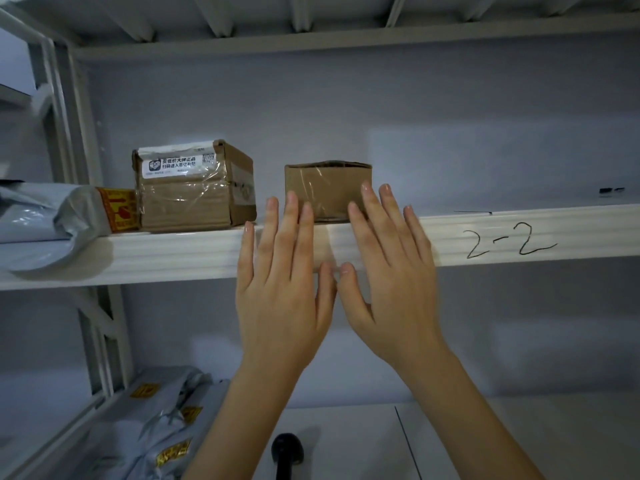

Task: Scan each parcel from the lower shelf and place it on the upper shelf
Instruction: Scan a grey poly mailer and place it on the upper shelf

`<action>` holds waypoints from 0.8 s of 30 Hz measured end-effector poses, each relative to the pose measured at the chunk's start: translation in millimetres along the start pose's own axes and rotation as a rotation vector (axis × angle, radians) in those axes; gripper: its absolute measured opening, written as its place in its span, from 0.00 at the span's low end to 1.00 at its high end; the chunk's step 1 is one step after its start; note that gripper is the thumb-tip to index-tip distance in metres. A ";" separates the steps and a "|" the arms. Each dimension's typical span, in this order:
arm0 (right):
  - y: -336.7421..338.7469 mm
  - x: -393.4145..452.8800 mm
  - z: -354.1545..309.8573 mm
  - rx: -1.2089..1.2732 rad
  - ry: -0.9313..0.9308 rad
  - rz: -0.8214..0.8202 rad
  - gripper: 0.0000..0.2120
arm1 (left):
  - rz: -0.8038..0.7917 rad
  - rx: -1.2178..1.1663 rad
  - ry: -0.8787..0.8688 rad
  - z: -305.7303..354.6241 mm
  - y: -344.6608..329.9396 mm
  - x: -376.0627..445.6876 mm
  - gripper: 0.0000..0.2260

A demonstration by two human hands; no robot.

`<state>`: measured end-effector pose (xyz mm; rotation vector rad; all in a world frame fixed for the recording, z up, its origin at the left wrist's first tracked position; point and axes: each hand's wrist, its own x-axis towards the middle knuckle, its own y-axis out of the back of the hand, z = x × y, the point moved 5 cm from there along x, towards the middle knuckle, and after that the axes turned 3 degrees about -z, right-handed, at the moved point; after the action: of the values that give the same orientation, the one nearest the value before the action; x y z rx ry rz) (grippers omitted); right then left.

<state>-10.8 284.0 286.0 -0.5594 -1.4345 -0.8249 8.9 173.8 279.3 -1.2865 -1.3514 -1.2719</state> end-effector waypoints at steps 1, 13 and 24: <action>1.7 -7.9 -1.0 0.048 0.014 0.050 0.22 | 0.031 -0.019 -0.019 -0.3 2.3 -8.3 0.22; -86.2 -115.3 -32.2 0.297 -0.069 -0.008 0.14 | -0.288 0.079 0.031 -89.3 -43.1 -180.7 0.11; -274.9 -232.8 -129.3 0.537 -0.720 -1.159 0.17 | -1.064 0.190 0.537 -276.0 -88.3 -311.8 0.27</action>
<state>-129.3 50.8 6.5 0.5470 -2.5943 -1.0800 -63.4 -133.6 -6.2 0.0363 -1.7177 -1.9169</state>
